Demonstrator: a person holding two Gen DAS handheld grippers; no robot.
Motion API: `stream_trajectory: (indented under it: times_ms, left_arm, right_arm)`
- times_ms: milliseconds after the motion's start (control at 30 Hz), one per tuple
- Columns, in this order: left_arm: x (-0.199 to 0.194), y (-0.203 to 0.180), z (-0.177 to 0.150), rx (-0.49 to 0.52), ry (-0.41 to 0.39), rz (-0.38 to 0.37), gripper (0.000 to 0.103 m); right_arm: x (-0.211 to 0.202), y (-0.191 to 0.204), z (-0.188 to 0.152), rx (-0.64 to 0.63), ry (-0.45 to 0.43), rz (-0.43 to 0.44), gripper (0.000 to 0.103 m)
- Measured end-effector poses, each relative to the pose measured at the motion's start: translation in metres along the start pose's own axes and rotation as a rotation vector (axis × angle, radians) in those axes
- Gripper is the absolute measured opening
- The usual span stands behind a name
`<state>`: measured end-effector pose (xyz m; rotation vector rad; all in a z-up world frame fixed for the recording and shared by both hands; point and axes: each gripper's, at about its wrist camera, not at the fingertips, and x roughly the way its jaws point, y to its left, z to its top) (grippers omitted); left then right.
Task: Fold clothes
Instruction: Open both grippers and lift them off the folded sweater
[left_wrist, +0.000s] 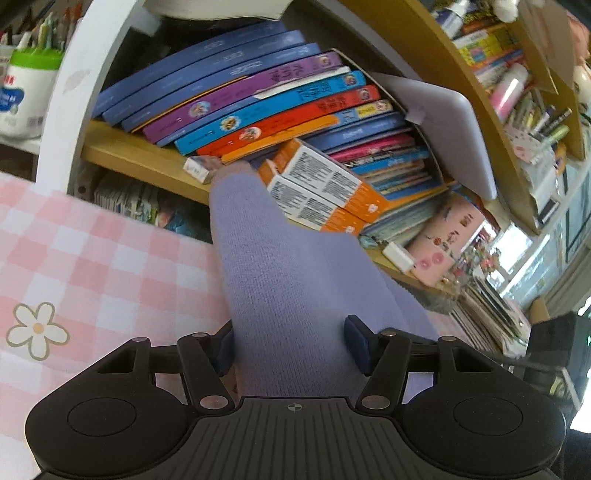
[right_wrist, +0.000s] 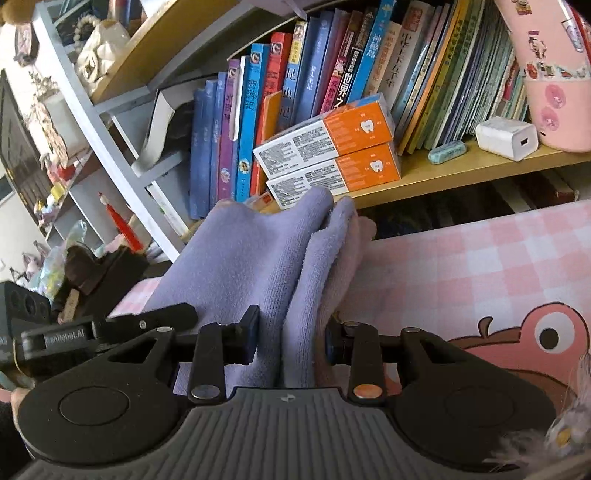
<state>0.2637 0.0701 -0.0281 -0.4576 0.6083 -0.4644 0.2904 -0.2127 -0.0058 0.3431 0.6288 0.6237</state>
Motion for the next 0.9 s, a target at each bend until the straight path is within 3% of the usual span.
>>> stream_trajectory:
  times_ms: [200,367,433,500,833,900]
  left_arm:
    - [-0.014,0.005,-0.001,-0.024,-0.058,0.029,0.062]
    - [-0.025,0.008,-0.001,-0.044,-0.106,0.052,0.074]
    - [-0.03,0.01,-0.001,-0.052,-0.125,0.062,0.083]
    - [-0.035,0.011,-0.002,-0.058,-0.145,0.072,0.084]
    - [-0.094,-0.05,-0.047,0.105,-0.231,0.166,0.097]
    - [-0.101,-0.067,-0.061,0.162,-0.219,0.26,0.098]
  right_arm:
    - [0.005,-0.011,0.0,0.02,-0.009,0.02,0.032]
    - [0.003,-0.015,-0.002,0.038,-0.016,-0.019,0.051]
    - [-0.005,-0.015,-0.002,0.044,-0.026,-0.038,0.055]
    - [-0.018,-0.011,-0.004,0.039,-0.048,-0.057,0.057]
    - [-0.091,0.044,-0.041,-0.076,-0.158,-0.137,0.068]
    - [-0.103,0.057,-0.055,-0.104,-0.159,-0.183,0.07]
